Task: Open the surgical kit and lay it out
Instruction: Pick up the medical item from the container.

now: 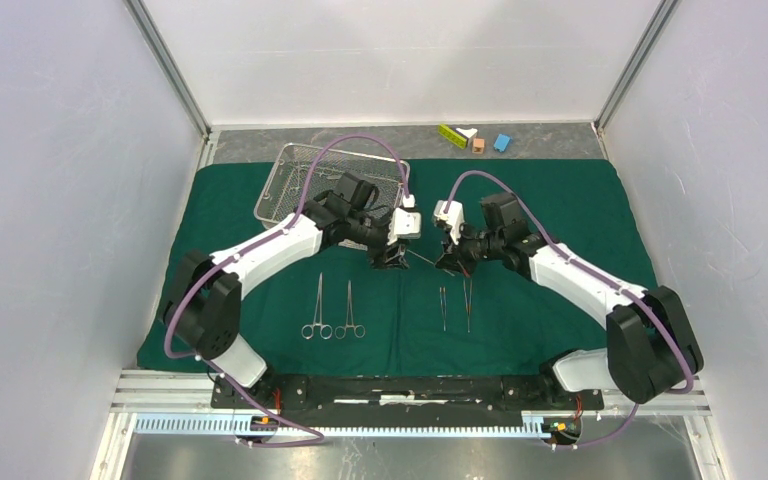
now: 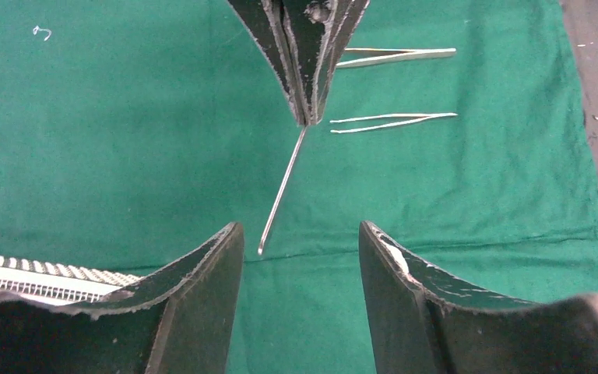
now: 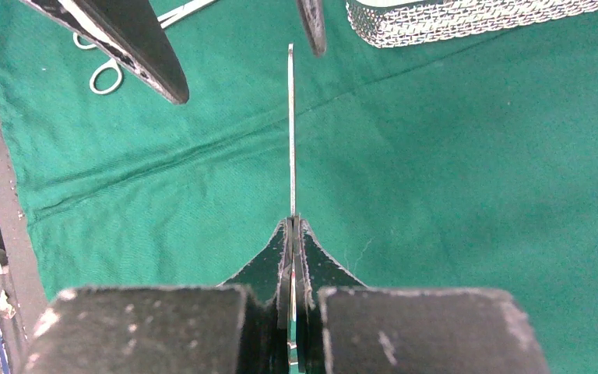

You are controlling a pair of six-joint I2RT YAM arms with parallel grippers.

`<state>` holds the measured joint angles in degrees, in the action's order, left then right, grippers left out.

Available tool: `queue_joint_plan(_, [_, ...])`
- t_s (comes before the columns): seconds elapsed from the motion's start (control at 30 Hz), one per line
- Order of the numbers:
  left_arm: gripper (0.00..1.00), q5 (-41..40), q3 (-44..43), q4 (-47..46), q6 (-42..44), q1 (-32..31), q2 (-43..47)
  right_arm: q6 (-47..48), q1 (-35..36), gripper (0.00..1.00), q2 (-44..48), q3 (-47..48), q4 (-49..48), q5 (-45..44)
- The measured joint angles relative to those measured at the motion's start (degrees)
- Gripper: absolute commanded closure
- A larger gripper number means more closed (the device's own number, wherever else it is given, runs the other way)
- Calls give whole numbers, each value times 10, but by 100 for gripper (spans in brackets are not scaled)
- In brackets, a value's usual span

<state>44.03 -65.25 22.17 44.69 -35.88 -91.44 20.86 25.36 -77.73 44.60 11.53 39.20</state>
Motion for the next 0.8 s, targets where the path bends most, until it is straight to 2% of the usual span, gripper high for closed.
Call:
queue_joint_plan(0.5, [55, 22, -1, 0, 5, -7, -37, 0, 0, 100, 8, -5, -2, 10])
queue_joint_plan(0.8, [79, 21, -16, 0, 5, -10, -50, 0, 0, 100, 8, -5, -2, 16])
